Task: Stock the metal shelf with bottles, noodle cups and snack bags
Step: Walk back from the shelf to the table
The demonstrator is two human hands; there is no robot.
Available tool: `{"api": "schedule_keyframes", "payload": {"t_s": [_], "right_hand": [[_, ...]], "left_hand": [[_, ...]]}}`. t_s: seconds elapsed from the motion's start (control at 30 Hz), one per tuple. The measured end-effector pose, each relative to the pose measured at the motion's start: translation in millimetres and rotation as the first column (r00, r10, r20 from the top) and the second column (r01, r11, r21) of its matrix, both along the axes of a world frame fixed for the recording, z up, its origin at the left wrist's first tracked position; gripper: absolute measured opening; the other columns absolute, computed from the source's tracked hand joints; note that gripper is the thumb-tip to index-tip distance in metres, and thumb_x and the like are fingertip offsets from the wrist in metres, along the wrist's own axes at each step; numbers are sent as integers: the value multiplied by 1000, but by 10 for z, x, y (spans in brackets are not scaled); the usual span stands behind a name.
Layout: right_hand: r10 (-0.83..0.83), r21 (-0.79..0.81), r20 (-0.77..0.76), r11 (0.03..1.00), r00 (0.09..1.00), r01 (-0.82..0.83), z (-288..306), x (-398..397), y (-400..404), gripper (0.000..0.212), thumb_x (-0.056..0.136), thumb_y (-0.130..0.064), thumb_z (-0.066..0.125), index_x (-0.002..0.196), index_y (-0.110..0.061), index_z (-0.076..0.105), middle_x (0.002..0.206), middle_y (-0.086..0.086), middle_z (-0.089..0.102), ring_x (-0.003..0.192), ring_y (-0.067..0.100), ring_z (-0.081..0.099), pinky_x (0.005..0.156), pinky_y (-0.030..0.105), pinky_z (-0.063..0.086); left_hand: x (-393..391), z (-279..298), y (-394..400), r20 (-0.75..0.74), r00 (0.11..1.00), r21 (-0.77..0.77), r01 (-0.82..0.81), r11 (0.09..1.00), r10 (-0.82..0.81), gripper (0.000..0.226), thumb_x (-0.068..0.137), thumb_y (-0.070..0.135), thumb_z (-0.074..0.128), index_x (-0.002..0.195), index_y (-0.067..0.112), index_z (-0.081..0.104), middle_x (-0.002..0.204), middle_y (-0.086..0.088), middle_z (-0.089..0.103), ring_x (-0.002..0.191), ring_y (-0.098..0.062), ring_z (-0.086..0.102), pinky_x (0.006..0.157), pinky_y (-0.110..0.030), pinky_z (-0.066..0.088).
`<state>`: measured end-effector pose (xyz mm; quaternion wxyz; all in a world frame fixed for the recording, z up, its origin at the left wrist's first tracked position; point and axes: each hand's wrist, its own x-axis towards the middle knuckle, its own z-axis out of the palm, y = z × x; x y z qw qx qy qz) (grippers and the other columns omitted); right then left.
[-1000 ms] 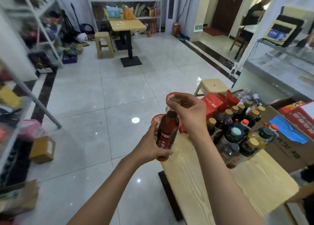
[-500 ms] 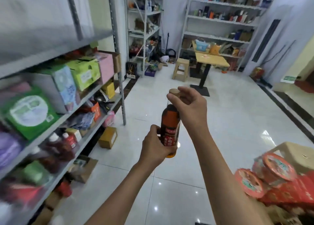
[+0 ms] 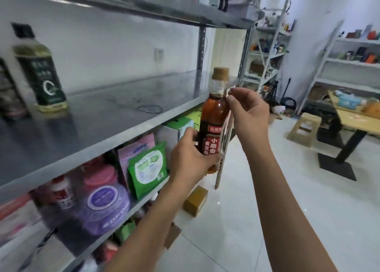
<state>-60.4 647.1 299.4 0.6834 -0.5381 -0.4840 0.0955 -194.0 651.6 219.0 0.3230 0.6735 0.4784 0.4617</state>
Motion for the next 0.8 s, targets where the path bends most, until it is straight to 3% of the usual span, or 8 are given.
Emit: {"api": "schedule_keyframes", "payload": {"t_s": [0.13,0.27,0.47,0.53,0.6,0.67,0.8], "right_hand": [[11,-17,235,1000,972,-7,23,-255,611,21,100,-22,52,110,-15,70,101,-4,71,95,8,65,85,29,52],[85,-47,503,996,860,-71,-38,-356,1201,26,101,-19,47,119,-16,66,115,2,68,105,12,57,85,25,42],[261,-63,540,961,800,-270,-24,-621,2063,26,100,-17,51,121,-13,65,122,5,66,112,18,57,87,23,39],[348,-148,546,935,762,-321,-57,-699,2363,30,99,-22,52,126,-12,62,128,6,63,119,20,55,93,27,41],[427,-241,555,904,714,-353,-106,-797,2659,34,99,-25,54,130,-11,59,134,8,59,124,23,53,100,31,40],[504,-330,549,864,667,-381,-150,-905,2899,36,99,-26,55,131,-11,58,137,8,56,125,23,52,102,31,40],[643,-482,492,763,587,-431,-275,-1151,3221,32,98,-24,56,129,-14,58,138,4,54,117,20,56,91,23,40]], "left_hand": [[-309,225,517,8,991,59,-134,989,133,57,51,41,90,93,34,51,86,18,69,78,-2,66,73,-36,56],[-484,415,929,36,972,98,-234,967,232,57,53,39,91,96,35,54,87,21,68,78,3,64,72,-34,57],[-646,582,1502,59,902,160,-432,887,428,58,57,32,92,101,31,54,89,19,65,80,5,62,68,-21,54],[-688,603,1698,90,867,134,-498,857,490,58,60,28,92,102,31,51,87,21,61,75,8,60,56,-7,47],[-762,625,1878,102,829,119,-558,821,549,59,61,26,92,101,32,49,85,24,55,70,13,55,51,-3,41],[-877,615,2075,85,785,130,-619,775,613,61,61,27,91,104,30,48,90,22,55,76,8,55,59,-4,38],[-1193,566,2430,53,661,58,-750,659,748,60,62,21,90,104,24,48,107,3,65,93,-13,60,77,-26,47]]}}
